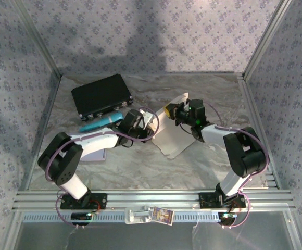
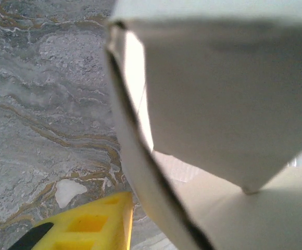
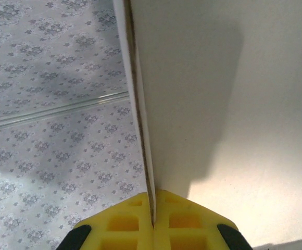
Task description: Fold the paper box
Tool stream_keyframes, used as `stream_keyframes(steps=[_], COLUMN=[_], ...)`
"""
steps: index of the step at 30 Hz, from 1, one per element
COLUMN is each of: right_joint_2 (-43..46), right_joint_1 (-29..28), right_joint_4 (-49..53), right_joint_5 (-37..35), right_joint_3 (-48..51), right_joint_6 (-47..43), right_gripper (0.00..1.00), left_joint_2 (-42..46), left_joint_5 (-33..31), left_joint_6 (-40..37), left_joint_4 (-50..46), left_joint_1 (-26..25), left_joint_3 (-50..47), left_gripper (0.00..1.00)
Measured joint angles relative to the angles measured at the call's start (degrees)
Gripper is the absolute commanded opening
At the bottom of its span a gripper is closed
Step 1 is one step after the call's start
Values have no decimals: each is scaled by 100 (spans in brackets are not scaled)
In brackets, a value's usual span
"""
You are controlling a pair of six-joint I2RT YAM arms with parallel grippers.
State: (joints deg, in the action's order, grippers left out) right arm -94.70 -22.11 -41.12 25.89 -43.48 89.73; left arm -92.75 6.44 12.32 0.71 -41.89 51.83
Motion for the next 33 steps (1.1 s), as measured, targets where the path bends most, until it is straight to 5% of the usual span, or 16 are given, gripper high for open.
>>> stream_keyframes(steps=[16, 33], right_joint_2=[-306, 44], right_joint_1=[-50, -48], right_joint_4=[-1366, -1478], right_joint_5=[-125, -278], right_joint_3=[490, 1069], right_joint_6=[81, -114], right_gripper=[0, 0], left_joint_2=[-225, -505], left_joint_5=[-444, -1255], left_joint_6=[387, 586], left_joint_4=[219, 81], left_joint_1=[-149, -516], left_joint_3=[63, 136], left_gripper=[31, 33])
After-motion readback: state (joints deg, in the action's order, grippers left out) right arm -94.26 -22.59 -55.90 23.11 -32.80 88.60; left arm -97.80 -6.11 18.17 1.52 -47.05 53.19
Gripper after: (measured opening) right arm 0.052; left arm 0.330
